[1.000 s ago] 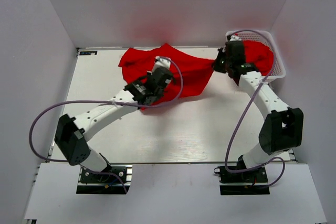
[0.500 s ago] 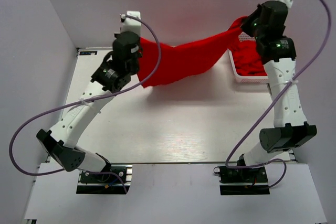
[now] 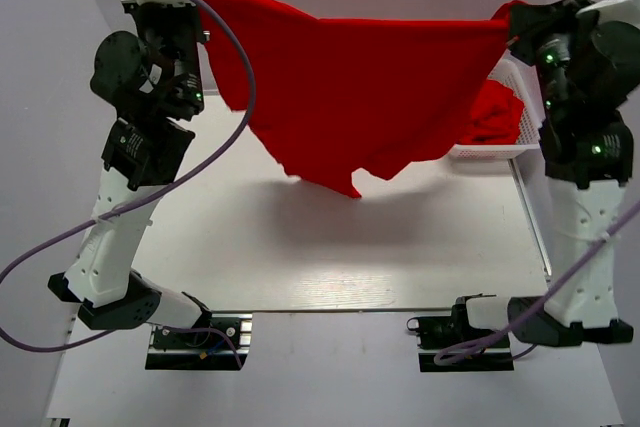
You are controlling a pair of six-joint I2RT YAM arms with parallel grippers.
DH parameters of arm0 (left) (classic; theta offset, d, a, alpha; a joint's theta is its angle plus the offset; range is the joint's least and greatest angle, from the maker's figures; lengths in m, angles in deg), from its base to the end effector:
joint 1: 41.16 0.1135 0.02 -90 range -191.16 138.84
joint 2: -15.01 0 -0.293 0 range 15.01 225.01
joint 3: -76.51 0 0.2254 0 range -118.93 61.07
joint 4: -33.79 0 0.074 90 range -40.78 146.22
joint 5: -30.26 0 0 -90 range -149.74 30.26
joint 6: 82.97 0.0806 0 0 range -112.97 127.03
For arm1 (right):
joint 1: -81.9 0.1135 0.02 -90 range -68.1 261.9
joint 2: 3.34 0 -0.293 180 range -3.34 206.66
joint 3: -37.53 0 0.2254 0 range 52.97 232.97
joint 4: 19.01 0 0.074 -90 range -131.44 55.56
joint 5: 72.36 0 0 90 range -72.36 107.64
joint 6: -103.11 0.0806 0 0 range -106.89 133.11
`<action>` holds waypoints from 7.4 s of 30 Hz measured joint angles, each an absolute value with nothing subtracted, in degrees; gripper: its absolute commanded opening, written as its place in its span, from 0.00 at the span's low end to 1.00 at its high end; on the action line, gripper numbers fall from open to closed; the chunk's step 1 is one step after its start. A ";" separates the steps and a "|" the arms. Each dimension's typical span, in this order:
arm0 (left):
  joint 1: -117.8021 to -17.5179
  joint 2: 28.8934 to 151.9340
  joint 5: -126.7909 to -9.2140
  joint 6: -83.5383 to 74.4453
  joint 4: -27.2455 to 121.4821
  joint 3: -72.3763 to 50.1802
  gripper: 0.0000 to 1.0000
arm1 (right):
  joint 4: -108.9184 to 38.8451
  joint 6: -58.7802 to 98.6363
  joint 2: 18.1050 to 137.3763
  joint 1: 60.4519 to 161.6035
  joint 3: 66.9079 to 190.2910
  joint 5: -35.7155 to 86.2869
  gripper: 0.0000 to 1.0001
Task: Fold and stack the t-shirts
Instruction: Flatten out the tshirt, then grap the side of the flattened tshirt closest away from the robot with both arms
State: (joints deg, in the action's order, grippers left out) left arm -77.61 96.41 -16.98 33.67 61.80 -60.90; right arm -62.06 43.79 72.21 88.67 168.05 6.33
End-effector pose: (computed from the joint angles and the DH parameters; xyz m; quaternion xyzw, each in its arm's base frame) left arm 0.2093 -0.0866 0.6526 -0.0154 0.5722 0.1188 0.8113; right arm 0.2263 0.0109 0.6134 0.2047 0.5973 0.1893 0.7519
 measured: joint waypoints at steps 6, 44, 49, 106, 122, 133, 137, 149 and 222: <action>-77.74 96.37 -18.07 38.69 59.83 -61.97 0.00 | -59.02 43.51 65.96 88.67 167.33 8.54 0.00; -51.68 131.67 -44.58 26.45 36.86 -79.87 0.00 | -28.62 42.70 102.76 88.64 178.89 27.95 0.00; -53.00 108.11 -47.14 26.91 31.75 -47.09 0.00 | -24.59 42.72 92.43 88.60 164.32 32.30 0.00; -53.76 100.54 -58.94 -16.23 83.35 -4.71 0.99 | -67.30 37.93 83.29 96.88 115.62 11.86 0.90; -53.54 129.13 -57.13 -11.32 69.80 -15.96 0.99 | -60.90 36.86 101.19 96.93 119.79 12.19 0.90; -52.43 142.27 -51.12 -11.03 74.59 -35.18 0.99 | -61.71 36.23 111.79 94.22 133.89 9.48 0.90; -51.58 141.85 -52.06 -10.11 74.19 -34.70 0.99 | -61.47 34.54 113.67 93.23 136.86 10.49 0.90; -51.58 120.54 -57.59 -4.19 77.14 -17.95 0.99 | -64.13 30.06 98.22 93.63 130.52 15.30 0.90; -65.00 95.01 -78.77 -9.79 71.18 15.71 0.81 | -66.08 30.72 79.29 93.52 114.28 12.89 0.90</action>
